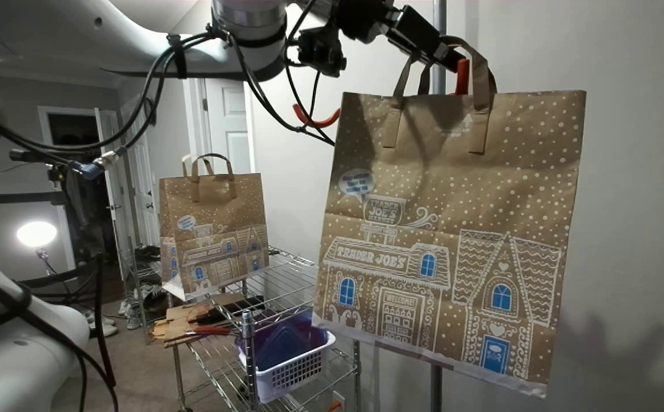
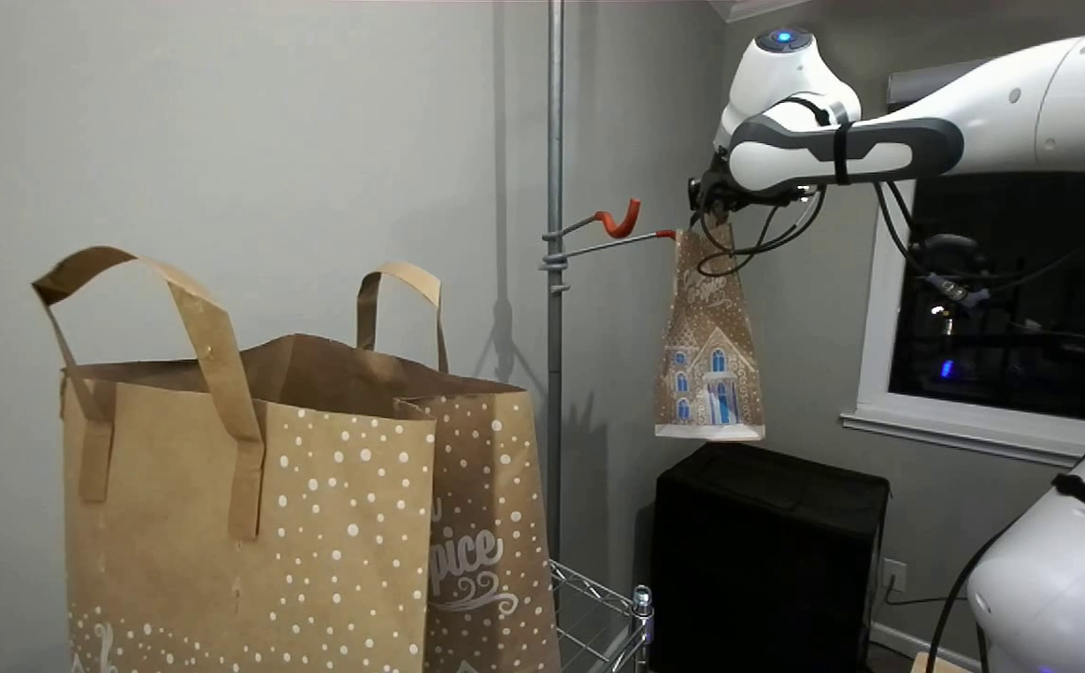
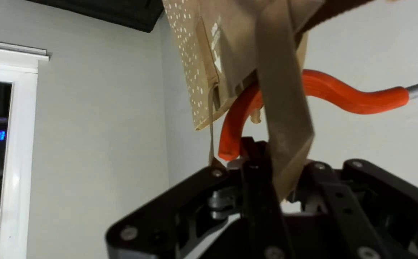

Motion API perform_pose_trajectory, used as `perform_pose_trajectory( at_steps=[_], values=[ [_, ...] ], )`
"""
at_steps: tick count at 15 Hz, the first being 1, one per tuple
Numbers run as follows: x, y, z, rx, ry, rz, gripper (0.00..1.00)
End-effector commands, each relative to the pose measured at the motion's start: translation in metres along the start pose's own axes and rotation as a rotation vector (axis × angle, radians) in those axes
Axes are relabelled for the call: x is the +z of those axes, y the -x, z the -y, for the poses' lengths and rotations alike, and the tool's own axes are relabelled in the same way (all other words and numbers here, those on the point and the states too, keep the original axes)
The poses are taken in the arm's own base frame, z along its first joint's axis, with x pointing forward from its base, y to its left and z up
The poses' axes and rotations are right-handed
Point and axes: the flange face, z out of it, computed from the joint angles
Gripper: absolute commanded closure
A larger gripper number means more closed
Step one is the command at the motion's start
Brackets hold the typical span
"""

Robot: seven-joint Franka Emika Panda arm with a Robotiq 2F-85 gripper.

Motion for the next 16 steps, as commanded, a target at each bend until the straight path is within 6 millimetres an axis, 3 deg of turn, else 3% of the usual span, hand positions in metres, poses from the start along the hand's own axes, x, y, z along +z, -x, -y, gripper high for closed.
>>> perform_pose_trajectory(
  at_steps=[1, 8, 16],
  values=[
    [0.001, 0.0, -0.017, 0.011, 0.002, -0.011, 0.99],
    [0.019, 0.011, -0.013, 0.022, -0.11, 0.046, 0.99],
    [0.014, 0.005, -0.016, 0.029, -0.198, -0.015, 0.99]
  ],
)
